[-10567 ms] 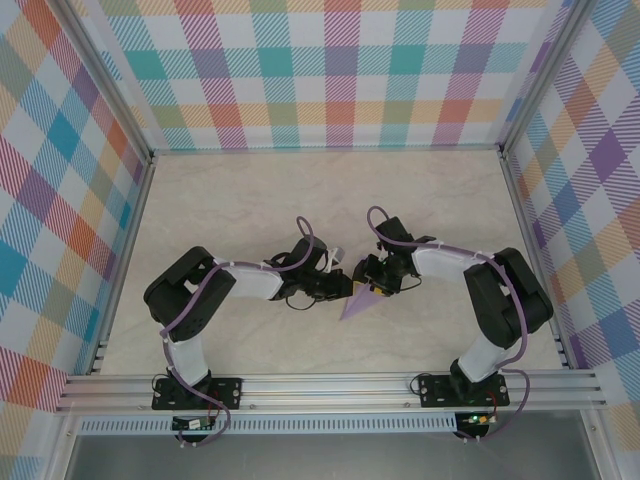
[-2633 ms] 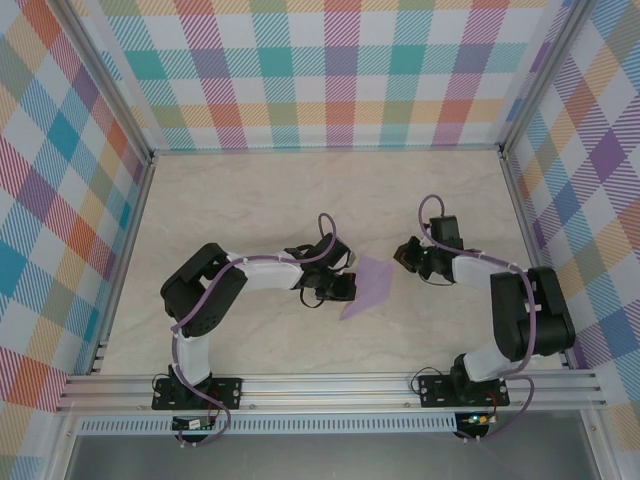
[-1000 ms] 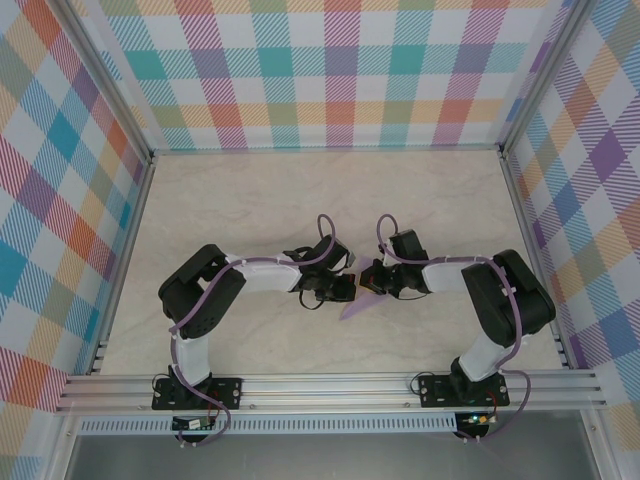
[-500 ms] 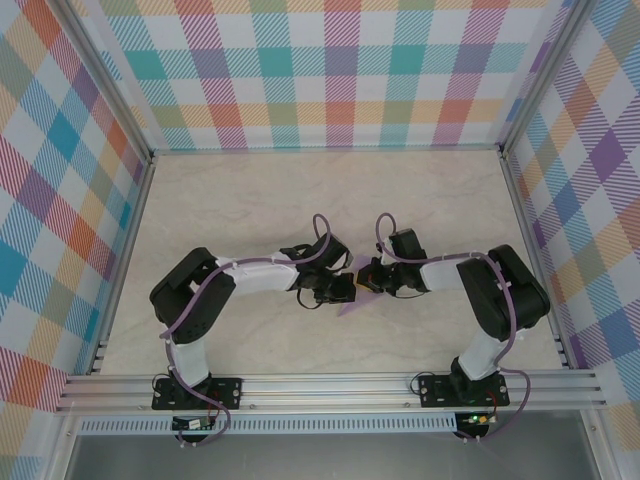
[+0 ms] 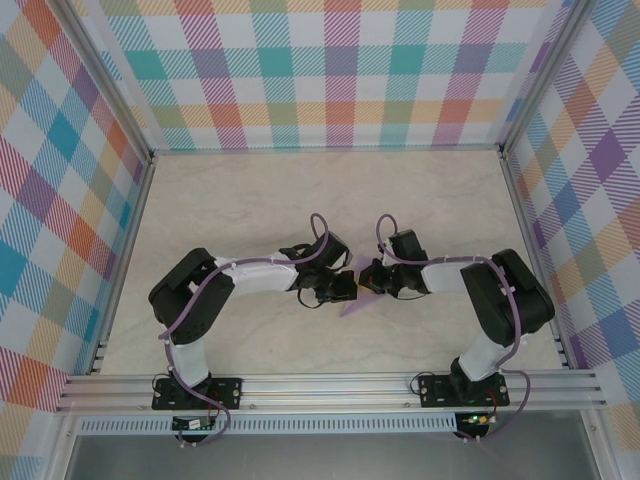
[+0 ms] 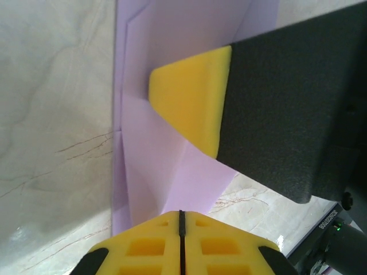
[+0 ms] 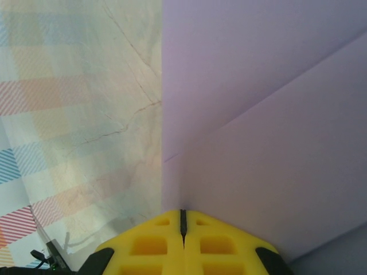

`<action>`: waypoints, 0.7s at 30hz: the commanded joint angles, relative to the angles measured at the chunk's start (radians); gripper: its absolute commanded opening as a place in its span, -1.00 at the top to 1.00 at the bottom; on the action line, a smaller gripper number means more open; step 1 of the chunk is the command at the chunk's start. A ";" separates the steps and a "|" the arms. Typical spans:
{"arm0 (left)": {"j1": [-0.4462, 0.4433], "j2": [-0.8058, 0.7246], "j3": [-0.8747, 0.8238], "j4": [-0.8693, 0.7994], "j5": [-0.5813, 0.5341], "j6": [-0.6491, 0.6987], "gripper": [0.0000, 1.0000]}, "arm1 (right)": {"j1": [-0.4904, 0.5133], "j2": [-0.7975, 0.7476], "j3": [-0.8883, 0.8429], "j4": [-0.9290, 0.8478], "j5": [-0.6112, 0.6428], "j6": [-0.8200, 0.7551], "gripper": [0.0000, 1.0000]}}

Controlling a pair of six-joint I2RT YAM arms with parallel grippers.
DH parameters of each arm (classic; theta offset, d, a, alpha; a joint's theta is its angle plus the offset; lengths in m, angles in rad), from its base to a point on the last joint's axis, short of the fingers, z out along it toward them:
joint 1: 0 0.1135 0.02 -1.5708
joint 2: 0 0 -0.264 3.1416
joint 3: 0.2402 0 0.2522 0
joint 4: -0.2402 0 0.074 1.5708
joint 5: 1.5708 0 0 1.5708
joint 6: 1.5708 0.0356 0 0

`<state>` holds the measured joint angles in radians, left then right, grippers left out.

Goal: Fold a paper plane with a square sheet of paper (pick it up from the middle)
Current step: Fourth fold the wing at the center of the table.

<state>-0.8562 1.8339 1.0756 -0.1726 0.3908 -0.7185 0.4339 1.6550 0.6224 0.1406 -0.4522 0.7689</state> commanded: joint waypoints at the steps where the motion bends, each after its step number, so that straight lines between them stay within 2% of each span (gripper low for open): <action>1: -0.012 0.001 -0.018 0.046 0.005 -0.019 0.85 | -0.001 -0.020 -0.030 -0.132 0.067 -0.026 1.00; 10: -0.014 0.029 -0.035 0.173 0.096 -0.067 0.85 | -0.001 -0.044 -0.029 -0.084 0.019 -0.022 1.00; 21: -0.024 0.086 -0.055 0.177 0.128 -0.073 0.88 | -0.001 -0.046 -0.035 -0.072 0.023 -0.010 0.99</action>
<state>-0.8574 1.9041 1.0336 -0.0059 0.4904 -0.7818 0.4339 1.6211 0.6102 0.0978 -0.4320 0.7631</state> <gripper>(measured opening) 0.063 0.043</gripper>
